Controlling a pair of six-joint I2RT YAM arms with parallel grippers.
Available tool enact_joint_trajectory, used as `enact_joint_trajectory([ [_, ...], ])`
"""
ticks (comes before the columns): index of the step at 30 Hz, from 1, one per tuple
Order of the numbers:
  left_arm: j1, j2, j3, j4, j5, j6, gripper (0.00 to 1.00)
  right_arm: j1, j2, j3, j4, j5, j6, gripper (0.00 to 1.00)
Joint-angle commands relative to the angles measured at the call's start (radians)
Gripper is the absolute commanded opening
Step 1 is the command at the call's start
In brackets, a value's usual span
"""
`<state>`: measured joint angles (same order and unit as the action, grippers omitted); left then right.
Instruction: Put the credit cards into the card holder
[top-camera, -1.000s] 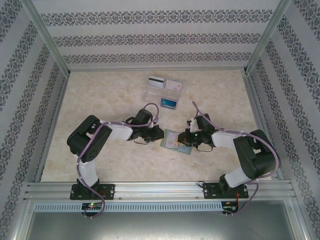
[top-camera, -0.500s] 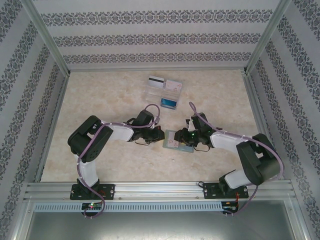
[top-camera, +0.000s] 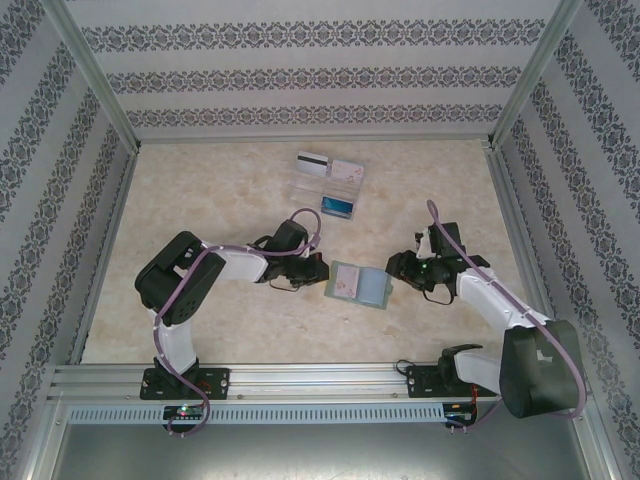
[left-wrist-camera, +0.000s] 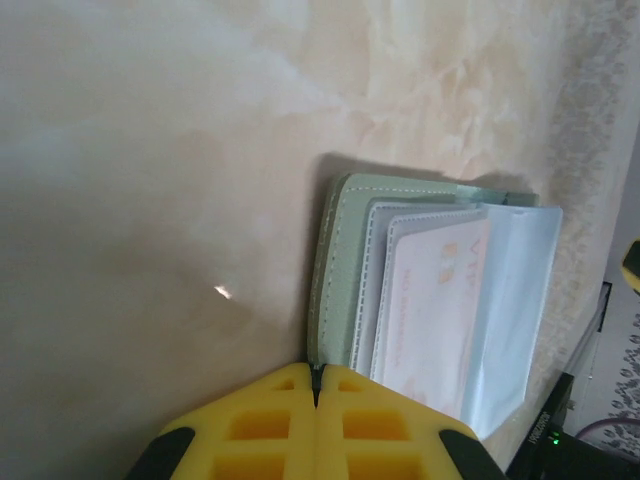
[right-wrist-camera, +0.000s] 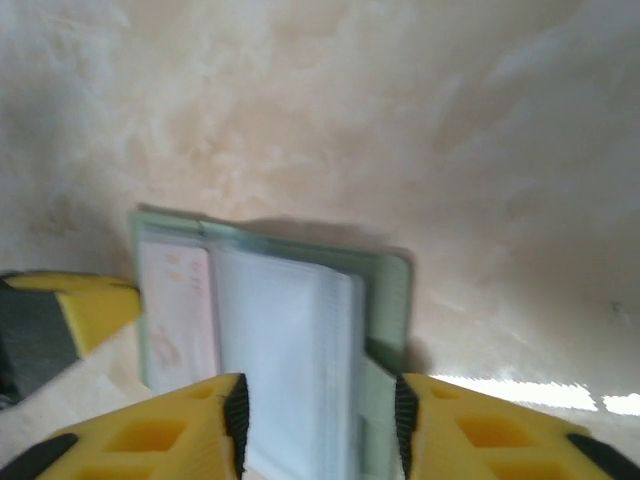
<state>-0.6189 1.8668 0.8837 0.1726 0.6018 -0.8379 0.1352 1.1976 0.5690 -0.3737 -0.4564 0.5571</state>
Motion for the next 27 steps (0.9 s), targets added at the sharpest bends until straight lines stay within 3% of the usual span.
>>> enact_joint_trajectory([
  [1,0.039,-0.051,0.025,-0.122,-0.02,0.072,0.01,0.014,0.038,-0.006,-0.077,0.021,-0.081,0.37],
  [5,0.053,-0.058,0.045,-0.167,-0.024,0.105,0.01,0.089,0.094,0.035,-0.107,0.101,-0.116,0.31],
  [14,0.083,-0.043,0.095,-0.205,-0.016,0.142,0.01,0.239,0.243,0.156,-0.116,0.238,-0.185,0.33],
  [27,0.094,-0.016,0.107,-0.189,0.015,0.149,0.01,0.262,0.417,0.315,-0.189,0.237,-0.264,0.38],
])
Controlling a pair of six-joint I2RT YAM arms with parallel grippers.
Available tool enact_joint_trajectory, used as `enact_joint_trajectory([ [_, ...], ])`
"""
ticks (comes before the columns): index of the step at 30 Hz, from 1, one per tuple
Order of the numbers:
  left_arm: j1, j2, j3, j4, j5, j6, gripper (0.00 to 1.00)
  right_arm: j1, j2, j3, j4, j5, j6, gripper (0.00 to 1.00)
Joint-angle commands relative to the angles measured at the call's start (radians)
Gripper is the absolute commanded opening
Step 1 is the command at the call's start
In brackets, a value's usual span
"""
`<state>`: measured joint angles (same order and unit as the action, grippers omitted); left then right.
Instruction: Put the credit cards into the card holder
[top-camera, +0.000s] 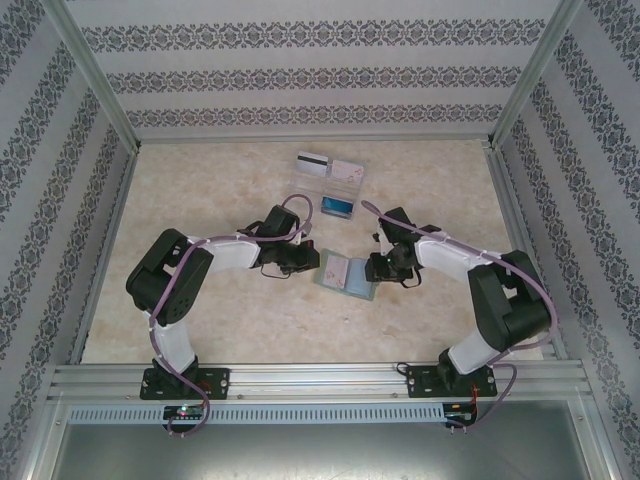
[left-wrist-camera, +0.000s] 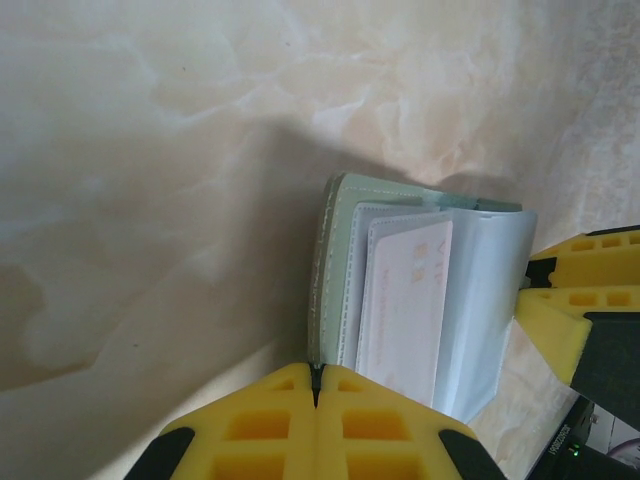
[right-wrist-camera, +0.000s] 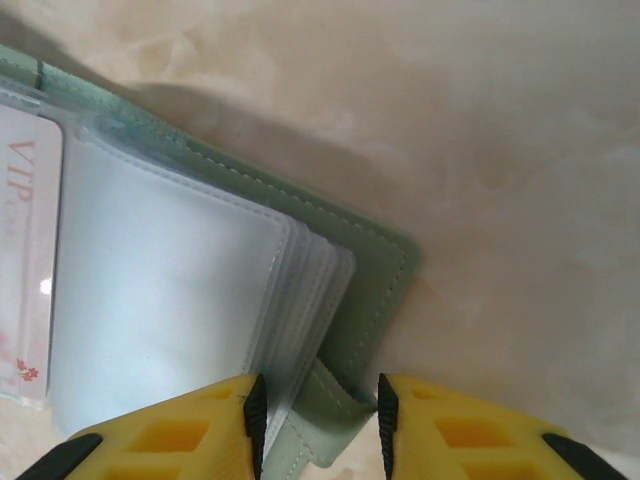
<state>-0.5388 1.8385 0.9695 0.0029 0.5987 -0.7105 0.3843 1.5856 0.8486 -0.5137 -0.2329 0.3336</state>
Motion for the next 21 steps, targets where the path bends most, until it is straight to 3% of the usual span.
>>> enact_joint_trajectory([
  [1,0.015,0.012,0.019,-0.018,0.019,0.022,0.01,0.013,0.041,0.045,-0.059,0.014,-0.048,0.37],
  [12,0.059,0.021,0.015,-0.018,0.016,0.034,0.01,0.017,0.032,0.041,-0.121,-0.035,-0.073,0.3],
  [21,0.075,0.038,0.038,-0.012,0.043,0.038,0.01,0.083,0.082,0.08,-0.11,-0.02,-0.073,0.34],
])
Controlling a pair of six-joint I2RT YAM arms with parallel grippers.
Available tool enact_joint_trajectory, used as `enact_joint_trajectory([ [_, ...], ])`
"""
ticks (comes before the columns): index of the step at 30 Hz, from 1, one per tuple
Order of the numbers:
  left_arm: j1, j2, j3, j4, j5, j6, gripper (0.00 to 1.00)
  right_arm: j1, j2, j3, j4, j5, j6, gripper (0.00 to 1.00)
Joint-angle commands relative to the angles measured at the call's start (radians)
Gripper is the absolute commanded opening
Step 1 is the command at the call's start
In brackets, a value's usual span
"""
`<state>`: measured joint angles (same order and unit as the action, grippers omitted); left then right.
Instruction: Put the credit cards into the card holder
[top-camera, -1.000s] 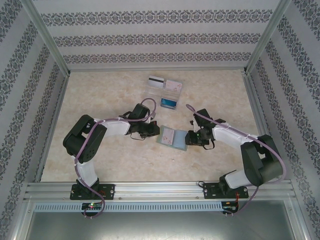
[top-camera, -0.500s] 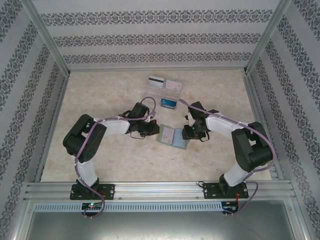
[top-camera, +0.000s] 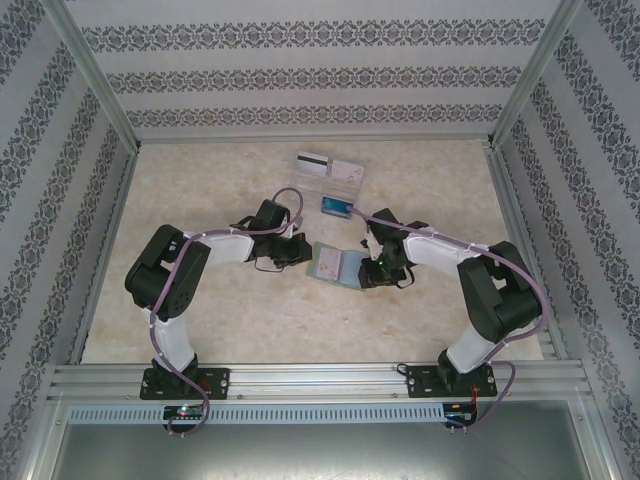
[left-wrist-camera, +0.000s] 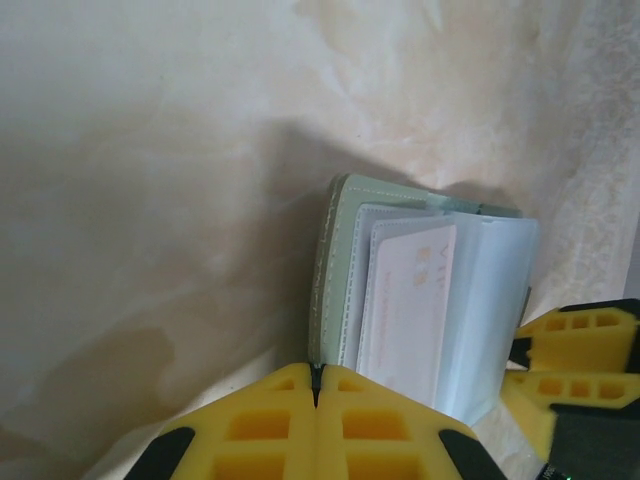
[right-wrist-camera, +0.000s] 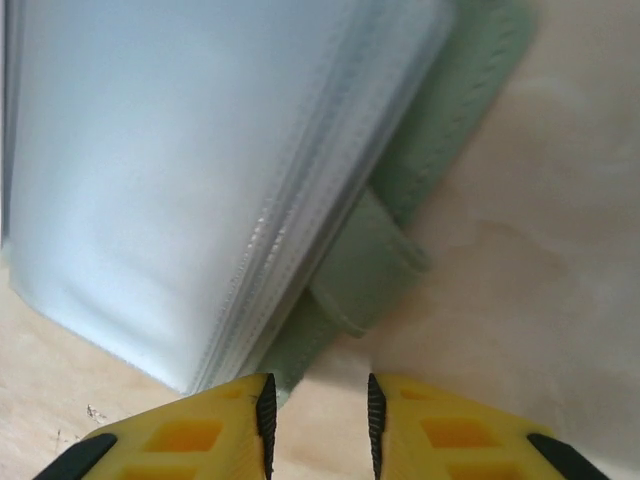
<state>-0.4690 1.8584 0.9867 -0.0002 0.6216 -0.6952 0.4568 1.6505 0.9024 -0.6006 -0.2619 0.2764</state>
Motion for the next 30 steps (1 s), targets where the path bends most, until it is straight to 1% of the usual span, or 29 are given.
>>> enact_joint_trajectory([
  [1,0.005,0.019,0.019,-0.014,0.02,0.026,0.02,0.011,0.021,0.034,-0.023,0.02,-0.016,0.34],
  [5,0.005,0.01,0.008,-0.03,0.02,0.039,0.02,-0.021,0.037,0.063,-0.036,0.048,-0.019,0.34],
  [8,0.008,-0.002,-0.001,-0.039,0.012,0.045,0.02,-0.066,0.018,0.061,-0.023,0.014,-0.016,0.34],
  [10,0.009,-0.005,-0.005,-0.037,0.011,0.044,0.02,-0.078,0.002,0.061,-0.018,0.003,-0.016,0.33],
  [15,0.01,0.005,-0.001,-0.028,0.017,0.038,0.02,-0.079,-0.021,0.059,-0.008,0.003,-0.008,0.33],
  [24,0.01,0.005,0.003,-0.037,0.018,0.043,0.02,-0.079,0.059,0.109,0.013,0.011,-0.018,0.33],
  [30,0.009,0.003,0.0,-0.039,0.015,0.043,0.02,-0.057,0.095,0.124,0.005,0.012,-0.026,0.32],
])
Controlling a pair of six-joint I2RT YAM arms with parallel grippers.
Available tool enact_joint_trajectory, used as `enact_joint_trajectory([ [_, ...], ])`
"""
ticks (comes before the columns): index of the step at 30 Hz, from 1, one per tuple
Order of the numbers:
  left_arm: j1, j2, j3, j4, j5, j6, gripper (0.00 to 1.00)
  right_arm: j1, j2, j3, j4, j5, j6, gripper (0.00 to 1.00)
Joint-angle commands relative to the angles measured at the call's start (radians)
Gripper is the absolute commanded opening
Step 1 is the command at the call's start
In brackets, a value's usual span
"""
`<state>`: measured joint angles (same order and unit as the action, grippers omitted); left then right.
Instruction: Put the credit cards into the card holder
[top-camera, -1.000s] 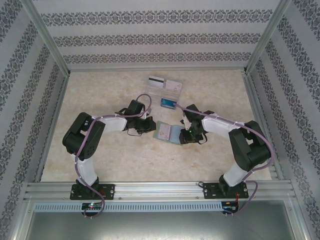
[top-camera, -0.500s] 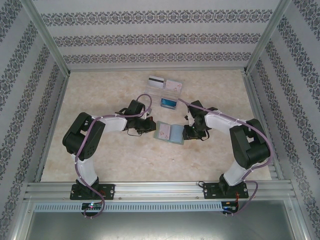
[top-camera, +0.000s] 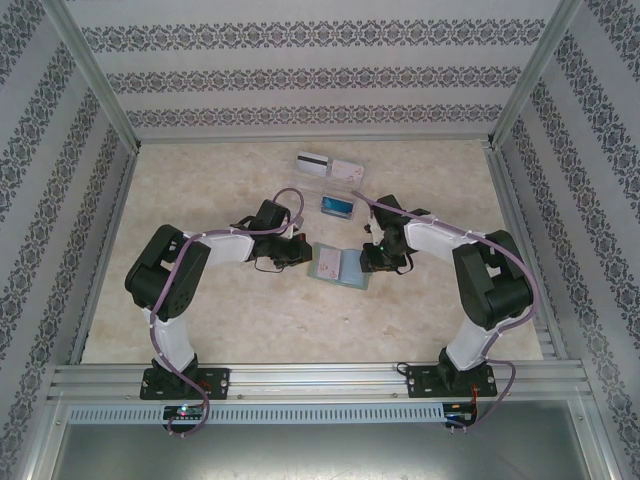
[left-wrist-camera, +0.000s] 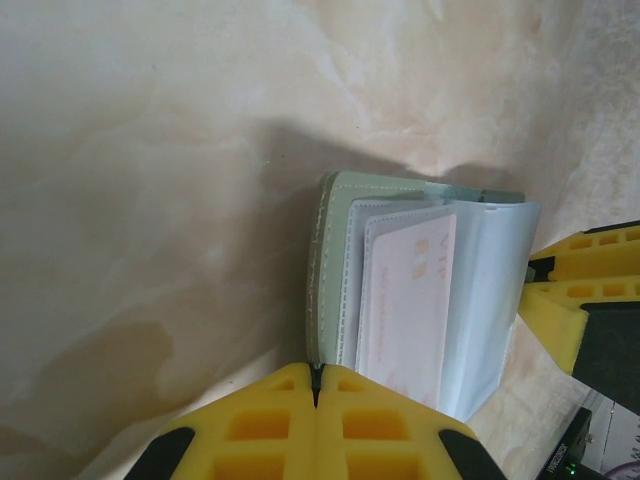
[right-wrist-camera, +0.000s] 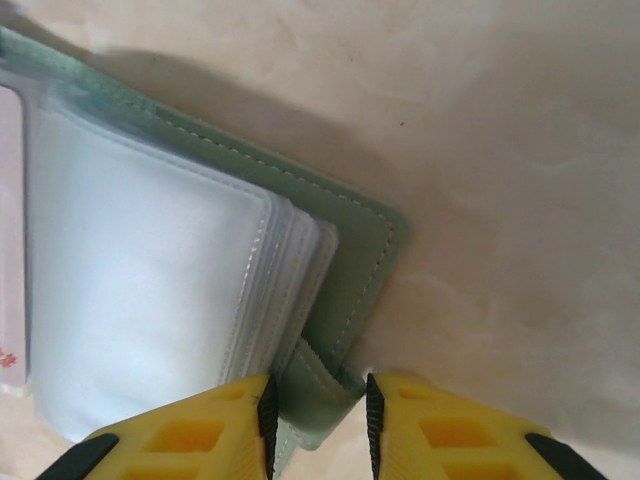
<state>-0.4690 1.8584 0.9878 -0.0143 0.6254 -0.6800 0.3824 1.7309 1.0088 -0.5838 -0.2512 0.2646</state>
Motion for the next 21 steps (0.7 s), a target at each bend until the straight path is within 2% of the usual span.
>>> enact_joint_trajectory([
  [1,0.01,0.003,-0.002,-0.025,0.01,0.028,0.02,0.019,0.016,0.014,-0.014,0.004,-0.015,0.32],
  [7,0.016,0.008,0.007,-0.04,0.01,0.037,0.02,0.015,-0.004,-0.014,-0.011,-0.003,-0.007,0.14],
  [11,0.029,0.007,0.005,-0.047,0.007,0.037,0.02,0.006,-0.045,-0.016,-0.022,-0.027,-0.01,0.1],
  [14,0.046,0.003,0.002,-0.065,-0.01,0.047,0.01,-0.033,-0.107,-0.04,0.018,-0.147,-0.007,0.09],
  [18,0.086,0.004,-0.026,-0.066,-0.021,0.057,0.01,-0.124,-0.206,-0.109,0.153,-0.418,0.008,0.09],
  [21,0.114,0.006,-0.047,-0.053,-0.016,0.057,0.0,-0.156,-0.236,-0.136,0.229,-0.528,0.049,0.08],
])
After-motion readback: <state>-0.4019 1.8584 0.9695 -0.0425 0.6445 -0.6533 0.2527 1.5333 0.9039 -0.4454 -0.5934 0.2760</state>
